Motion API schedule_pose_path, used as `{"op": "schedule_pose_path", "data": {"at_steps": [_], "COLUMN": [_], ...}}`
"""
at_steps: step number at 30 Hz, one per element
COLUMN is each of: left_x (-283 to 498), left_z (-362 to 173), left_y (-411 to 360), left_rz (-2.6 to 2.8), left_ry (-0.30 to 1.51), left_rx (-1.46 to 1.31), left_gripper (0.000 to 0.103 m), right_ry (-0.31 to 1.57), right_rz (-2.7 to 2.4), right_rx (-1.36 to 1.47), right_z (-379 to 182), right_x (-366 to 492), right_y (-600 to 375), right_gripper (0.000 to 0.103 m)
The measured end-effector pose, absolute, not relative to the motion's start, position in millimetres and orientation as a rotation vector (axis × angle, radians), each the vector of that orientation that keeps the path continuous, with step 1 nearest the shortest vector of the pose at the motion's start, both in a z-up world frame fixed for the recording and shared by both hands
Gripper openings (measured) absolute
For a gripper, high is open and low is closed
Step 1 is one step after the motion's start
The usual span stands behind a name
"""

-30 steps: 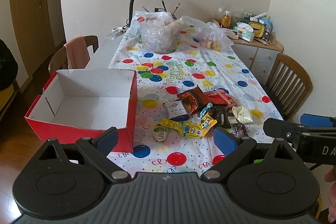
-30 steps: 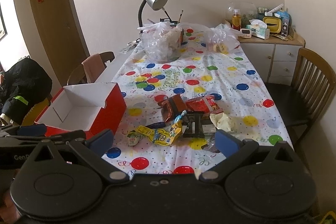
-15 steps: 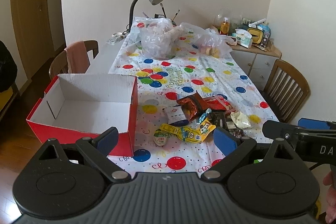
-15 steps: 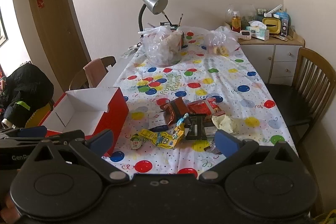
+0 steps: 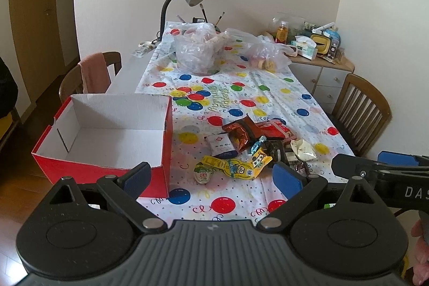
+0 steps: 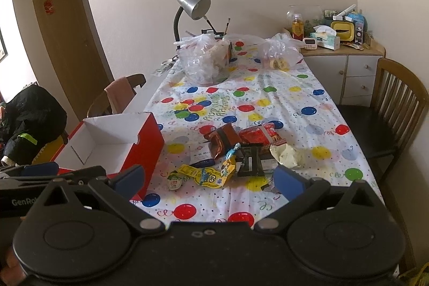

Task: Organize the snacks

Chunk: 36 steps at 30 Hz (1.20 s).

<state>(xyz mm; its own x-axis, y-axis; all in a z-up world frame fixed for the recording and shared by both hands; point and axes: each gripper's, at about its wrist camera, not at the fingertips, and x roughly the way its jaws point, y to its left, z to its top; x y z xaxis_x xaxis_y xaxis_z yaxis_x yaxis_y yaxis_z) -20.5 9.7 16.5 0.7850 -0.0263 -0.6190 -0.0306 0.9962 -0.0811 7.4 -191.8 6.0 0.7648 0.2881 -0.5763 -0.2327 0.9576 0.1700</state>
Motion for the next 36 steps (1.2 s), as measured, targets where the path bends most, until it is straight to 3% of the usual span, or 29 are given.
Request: {"op": "schedule_pose_path", "data": {"at_steps": [22, 36], "left_x": [-1, 55], "left_z": [3, -31], "left_y": [3, -21], "left_rz": [-0.018, -0.052], "left_ry": [0.721, 0.789], "left_rx": [-0.074, 0.013], "left_gripper": [0.098, 0.098], "right_ry": [0.647, 0.728], "right_rz": [0.281, 0.314], "right_rx": [0.109, 0.089], "right_z": [-2, -30], "right_x": [5, 67], "right_y": [-198, -220], "right_gripper": [0.102, 0.096]}}
